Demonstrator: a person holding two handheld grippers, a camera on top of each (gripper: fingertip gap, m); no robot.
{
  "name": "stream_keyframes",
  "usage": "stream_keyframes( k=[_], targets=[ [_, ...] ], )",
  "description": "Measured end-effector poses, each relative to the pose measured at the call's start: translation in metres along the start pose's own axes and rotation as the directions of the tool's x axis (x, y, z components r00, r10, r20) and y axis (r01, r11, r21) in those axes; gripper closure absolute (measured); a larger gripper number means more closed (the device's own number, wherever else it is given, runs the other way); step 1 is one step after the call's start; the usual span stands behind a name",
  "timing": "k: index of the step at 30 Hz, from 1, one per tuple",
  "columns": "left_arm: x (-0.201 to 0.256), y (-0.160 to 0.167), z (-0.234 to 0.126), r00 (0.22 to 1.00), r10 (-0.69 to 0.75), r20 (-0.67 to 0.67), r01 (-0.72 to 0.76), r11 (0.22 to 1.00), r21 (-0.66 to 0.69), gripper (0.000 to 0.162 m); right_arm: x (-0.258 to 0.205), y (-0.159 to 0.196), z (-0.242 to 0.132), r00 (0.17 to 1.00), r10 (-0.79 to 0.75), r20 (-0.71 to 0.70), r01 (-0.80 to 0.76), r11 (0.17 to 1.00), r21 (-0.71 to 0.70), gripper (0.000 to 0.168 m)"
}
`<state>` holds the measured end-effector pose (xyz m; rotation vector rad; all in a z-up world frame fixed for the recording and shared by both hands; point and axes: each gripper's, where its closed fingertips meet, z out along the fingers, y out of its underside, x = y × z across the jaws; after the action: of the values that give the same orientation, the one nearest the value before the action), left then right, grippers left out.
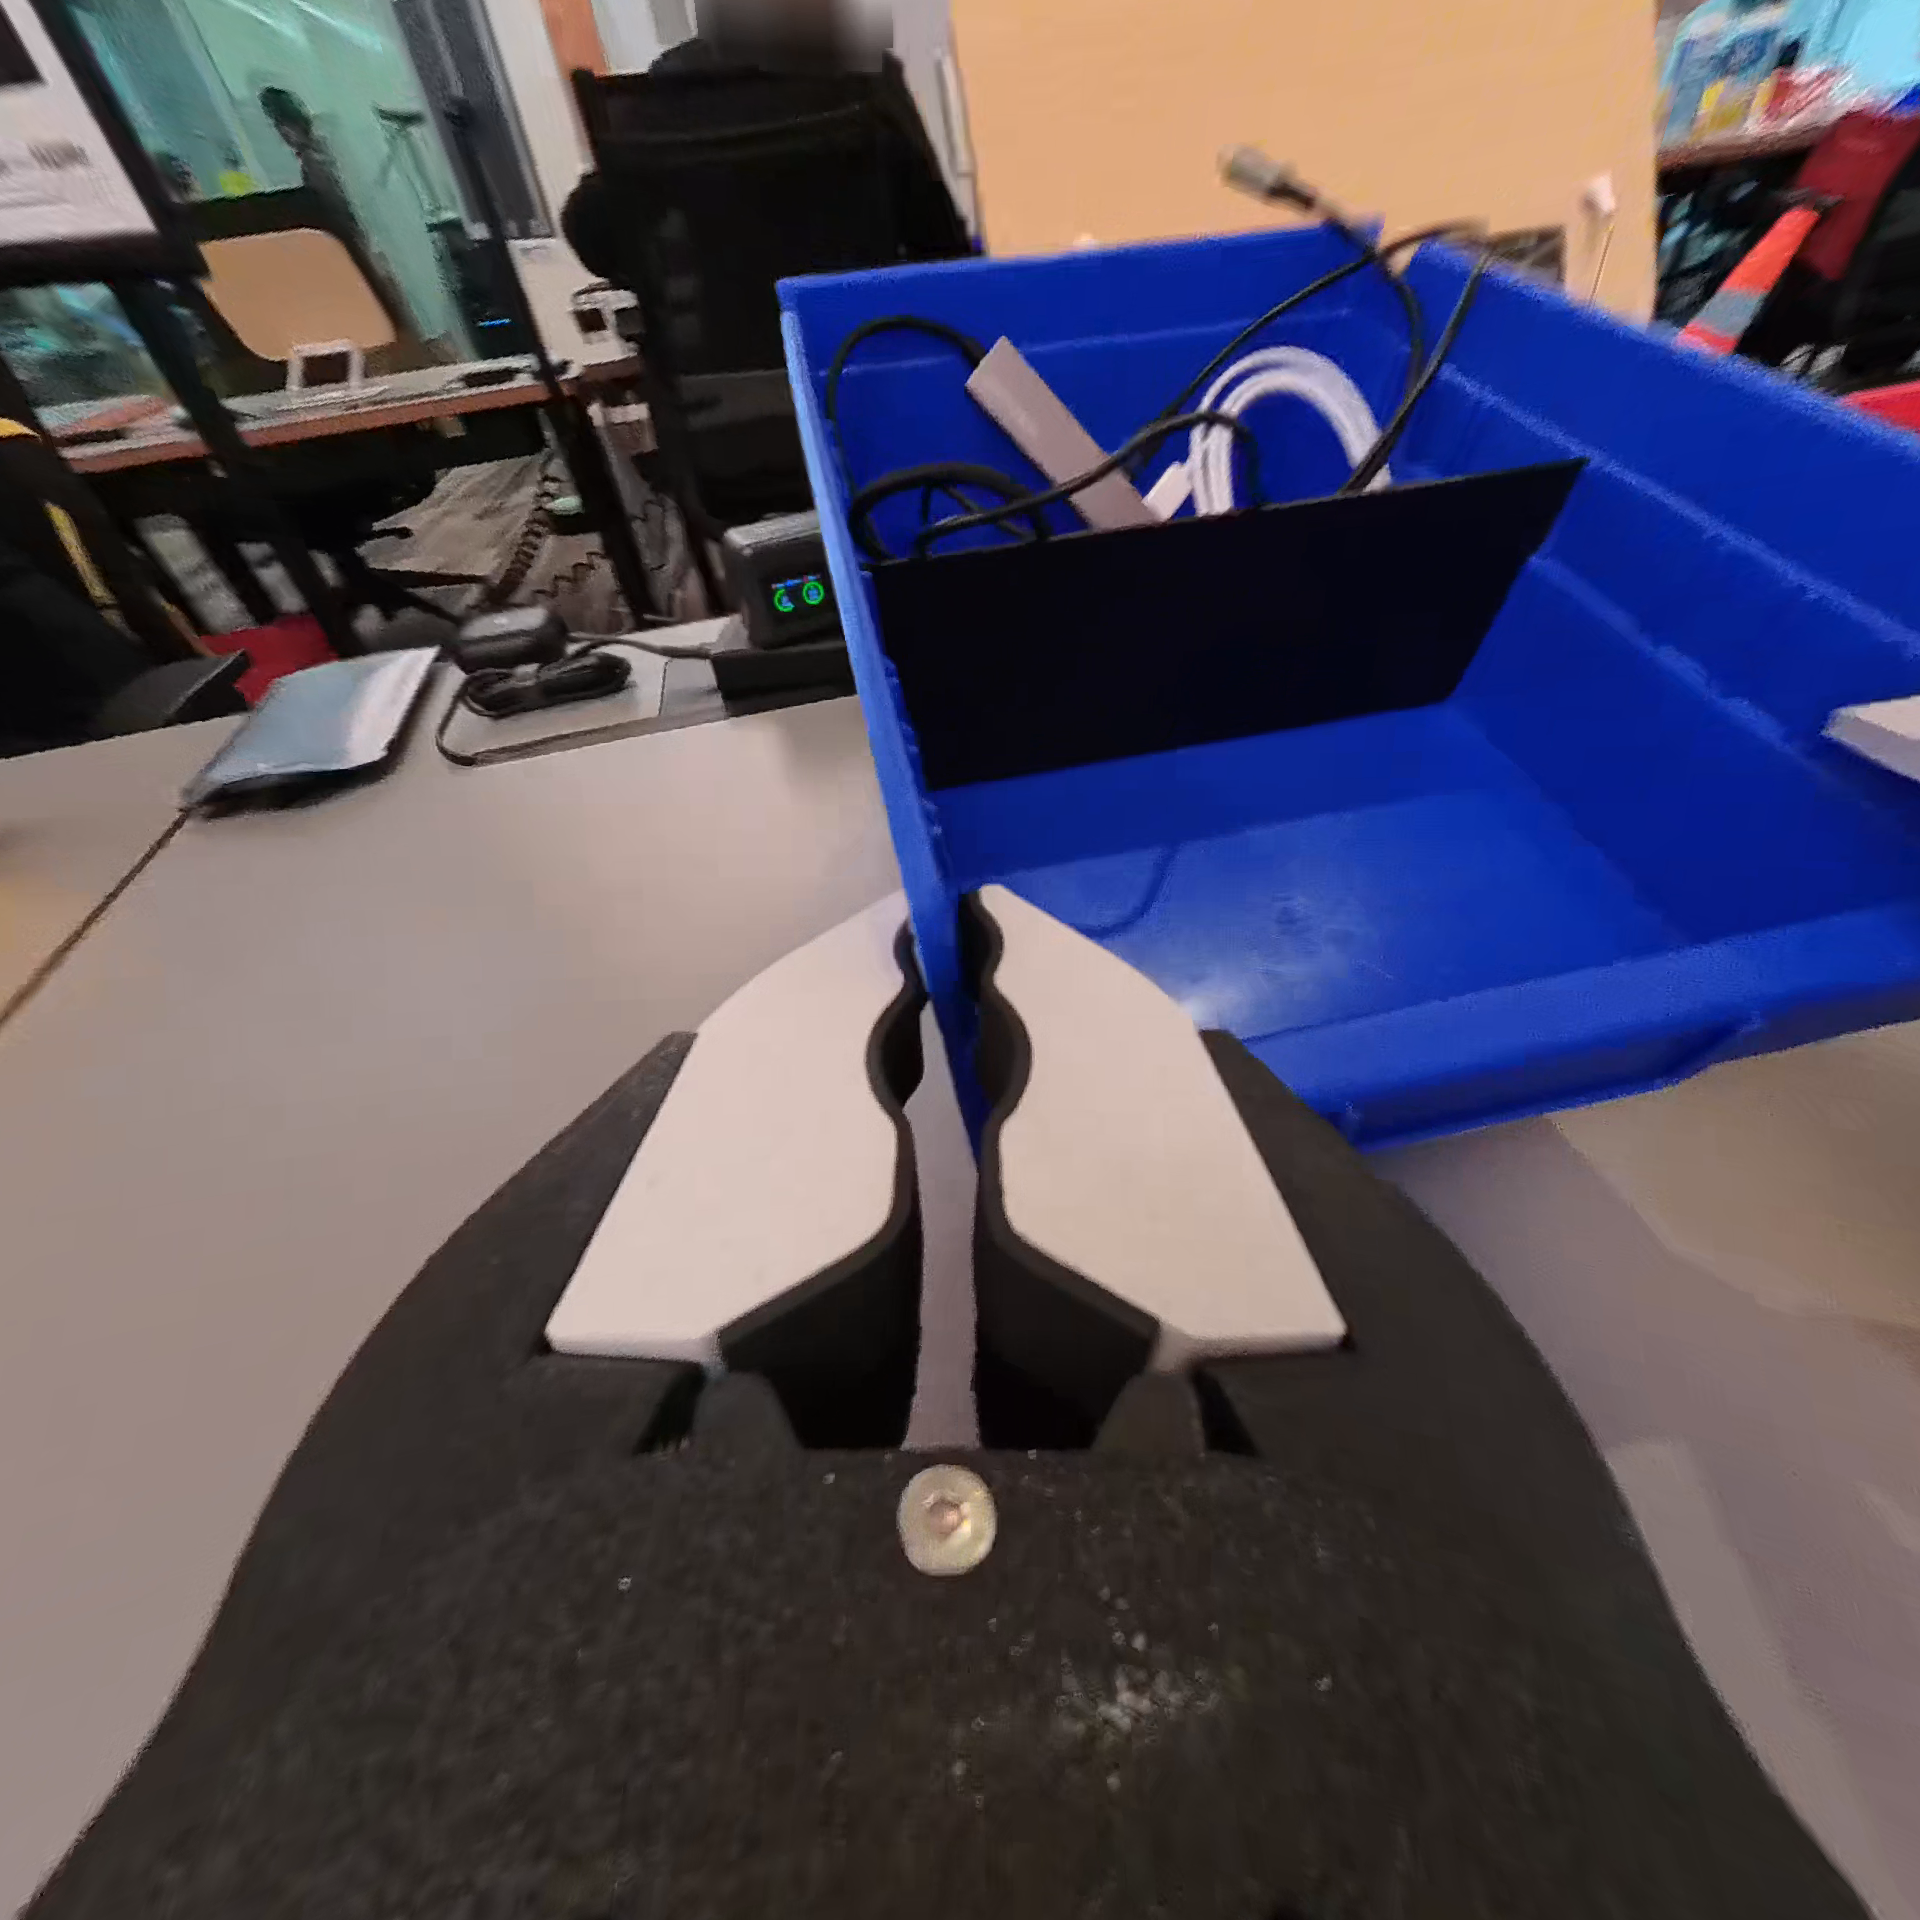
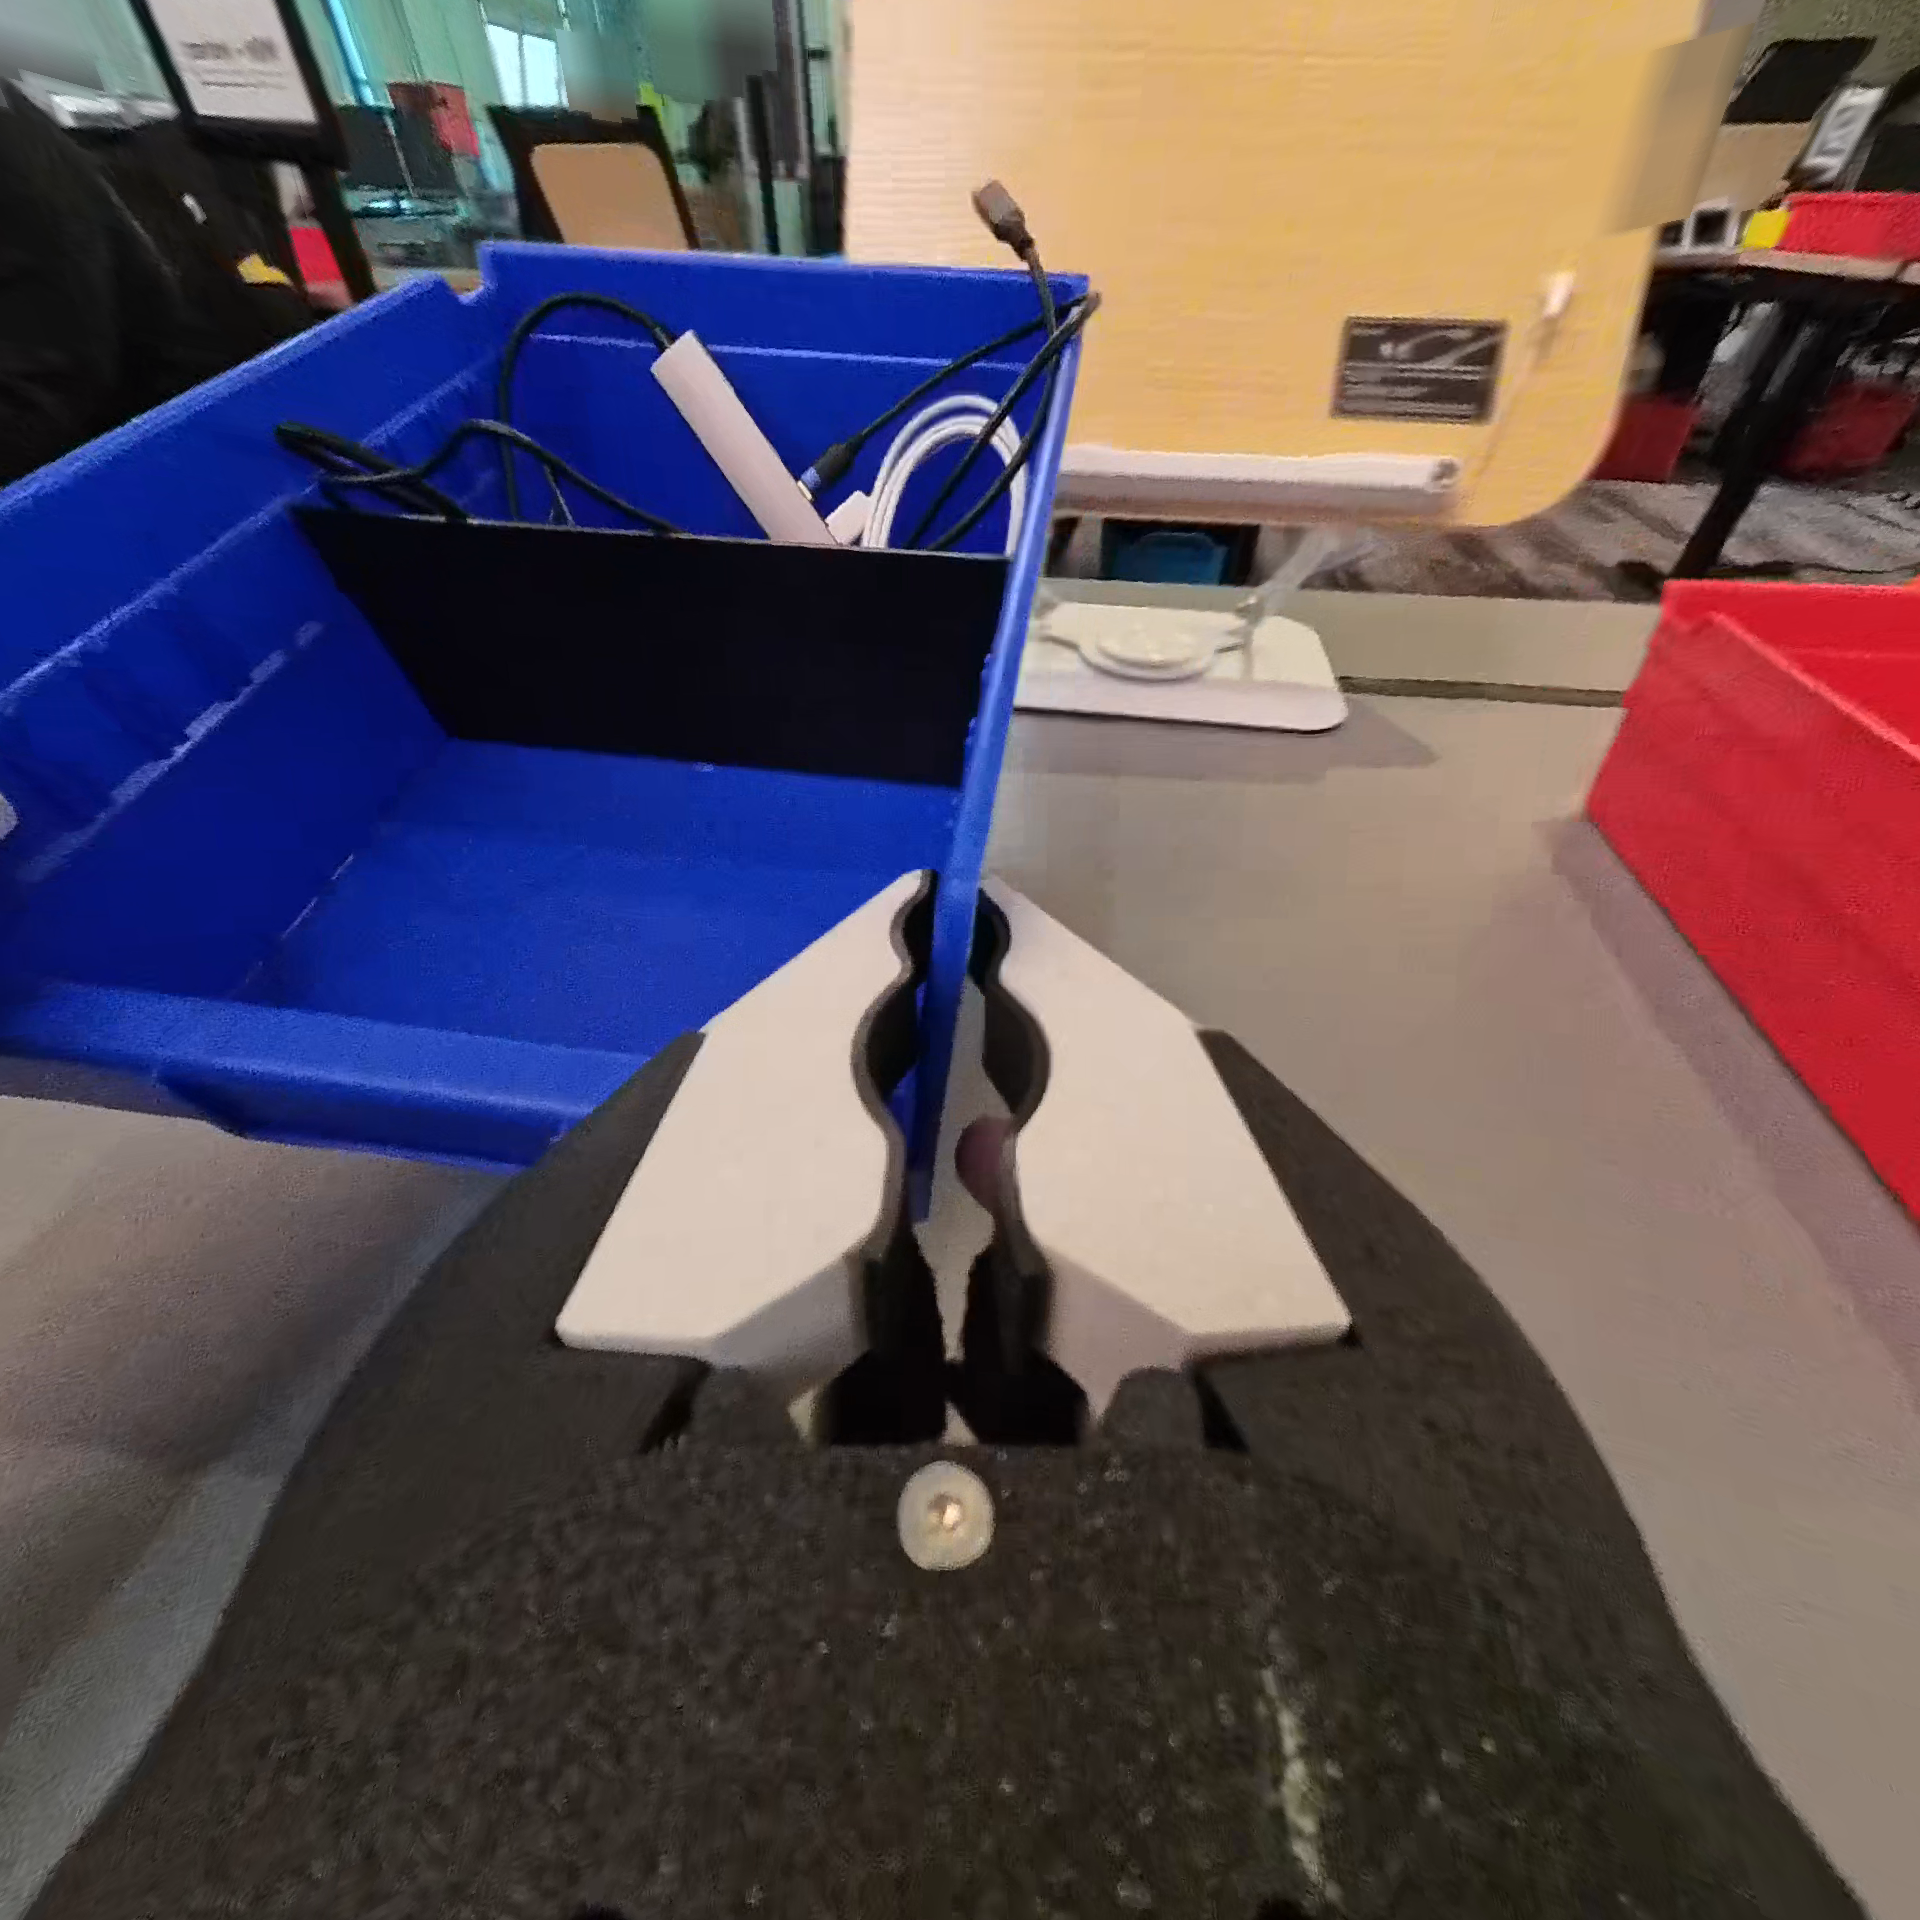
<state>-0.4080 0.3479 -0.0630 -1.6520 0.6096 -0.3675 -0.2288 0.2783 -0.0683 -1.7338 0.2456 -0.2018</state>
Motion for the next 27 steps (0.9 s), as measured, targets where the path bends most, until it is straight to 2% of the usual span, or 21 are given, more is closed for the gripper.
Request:
stream_keyframes(
  k=[2, 7, 10, 13, 14, 18, 21, 23, 25, 27],
  targets=[
    [-0.035, 0.015, -0.005, 0.999, -0.05, -0.01, 0.05, 0.998, -0.024, 0.158, -0.038, 0.004, 0.01, 0.998, -0.011, 0.057, 0.012, 1.0, -0.026, 0.163],
    [-0.098, 0.052, -0.014, 0.99, -0.115, 0.083, 0.124, 0.985, -0.117, 0.158, -0.103, 0.025, 0.04, 0.995, -0.039, 0.096, 0.051, 0.991, -0.125, 0.165],
    [-0.114, 0.067, -0.012, 0.987, -0.112, 0.114, 0.131, 0.977, -0.17, 0.158, -0.118, 0.042, 0.053, 0.993, -0.01, 0.115, 0.033, 0.98, -0.197, 0.165],
    [-0.124, 0.075, -0.008, 0.984, -0.109, 0.144, 0.132, 0.977, -0.164, 0.158, -0.128, 0.054, 0.055, 0.989, 0.005, 0.148, 0.024, 0.981, -0.19, 0.163],
    [-0.128, 0.077, -0.007, 0.978, -0.136, 0.155, 0.161, 0.973, -0.165, 0.159, -0.133, 0.053, 0.054, 0.983, 0.012, 0.181, 0.019, 0.985, -0.171, 0.161],
    [-0.135, 0.078, -0.006, 0.957, -0.243, 0.159, 0.267, 0.951, -0.157, 0.159, -0.143, 0.054, 0.048, 0.948, 0.062, 0.313, 0.015, 0.971, -0.237, 0.154],
    [-0.138, 0.073, -0.01, 0.958, -0.217, 0.185, 0.243, 0.961, -0.133, 0.157, -0.146, 0.051, 0.029, 0.878, 0.087, 0.47, 0.053, 0.96, -0.276, 0.153],
    [-0.145, 0.058, -0.018, 0.96, -0.142, 0.242, 0.166, 0.982, -0.084, 0.147, -0.131, 0.042, 0.004, 0.827, 0.093, 0.554, 0.07, 0.962, -0.265, 0.148],
    [-0.15, 0.032, -0.03, 0.951, -0.086, 0.298, 0.092, 0.996, -0.007, 0.139, -0.1, 0.029, -0.02, 0.79, 0.094, 0.606, 0.054, 0.974, -0.222, 0.136],
    [-0.151, 0.002, -0.046, 0.938, -0.054, 0.343, 0.022, 0.995, 0.095, 0.138, -0.048, 0.016, -0.033, 0.807, 0.058, 0.588, 0.037, 0.988, -0.149, 0.125]
  ],
)
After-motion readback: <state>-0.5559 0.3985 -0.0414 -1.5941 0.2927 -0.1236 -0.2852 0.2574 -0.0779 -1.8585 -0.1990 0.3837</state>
